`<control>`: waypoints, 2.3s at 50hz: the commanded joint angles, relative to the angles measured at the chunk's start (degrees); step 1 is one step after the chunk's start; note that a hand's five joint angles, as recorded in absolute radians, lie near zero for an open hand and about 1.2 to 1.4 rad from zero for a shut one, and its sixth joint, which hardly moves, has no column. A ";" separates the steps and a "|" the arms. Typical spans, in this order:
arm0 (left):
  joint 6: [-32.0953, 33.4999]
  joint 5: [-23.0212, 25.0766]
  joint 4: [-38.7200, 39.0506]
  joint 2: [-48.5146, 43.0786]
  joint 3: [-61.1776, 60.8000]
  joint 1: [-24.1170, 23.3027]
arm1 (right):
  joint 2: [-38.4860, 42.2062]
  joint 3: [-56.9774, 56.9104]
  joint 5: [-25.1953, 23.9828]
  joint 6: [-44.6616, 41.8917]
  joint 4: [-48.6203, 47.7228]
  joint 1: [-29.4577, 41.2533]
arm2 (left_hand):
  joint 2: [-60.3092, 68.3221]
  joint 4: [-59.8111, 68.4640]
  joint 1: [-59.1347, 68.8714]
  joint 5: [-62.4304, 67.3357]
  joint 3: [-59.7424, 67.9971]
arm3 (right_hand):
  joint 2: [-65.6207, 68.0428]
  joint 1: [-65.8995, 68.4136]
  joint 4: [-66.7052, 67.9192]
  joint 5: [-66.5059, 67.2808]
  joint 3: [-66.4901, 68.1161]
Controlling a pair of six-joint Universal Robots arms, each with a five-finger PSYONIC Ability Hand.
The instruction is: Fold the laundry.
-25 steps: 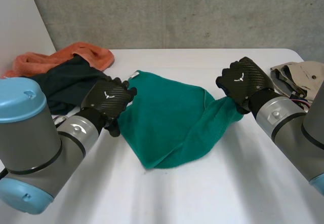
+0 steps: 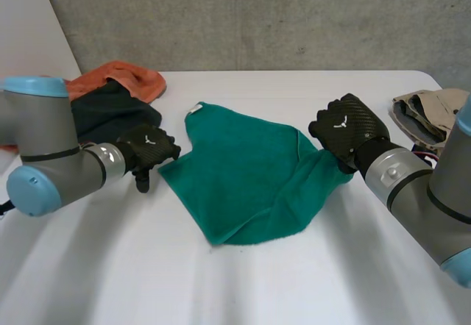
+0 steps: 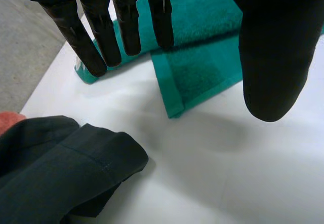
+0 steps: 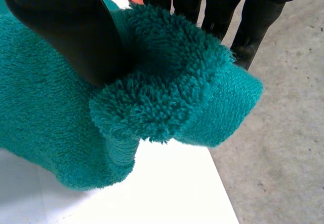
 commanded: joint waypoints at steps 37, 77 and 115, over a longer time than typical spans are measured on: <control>1.10 -4.60 -1.44 -16.26 20.63 -6.15 | 4.19 -0.42 0.01 -3.30 -1.75 -0.70 | 7.75 7.46 7.76 7.32 7.66 | 12.38 17.06 11.54 14.67 11.98; -6.99 -8.12 1.90 -8.00 13.86 -5.27 | 4.36 -0.68 -0.08 -3.56 -1.66 -0.97 | 22.59 22.31 22.61 22.16 22.50 | 12.38 17.06 11.54 14.67 11.98; -3.03 -6.36 -2.94 -16.70 21.68 -5.35 | 4.45 -0.68 0.01 -3.56 -1.75 -0.88 | 28.24 27.96 28.26 27.81 28.15 | 12.38 17.06 11.54 14.67 11.98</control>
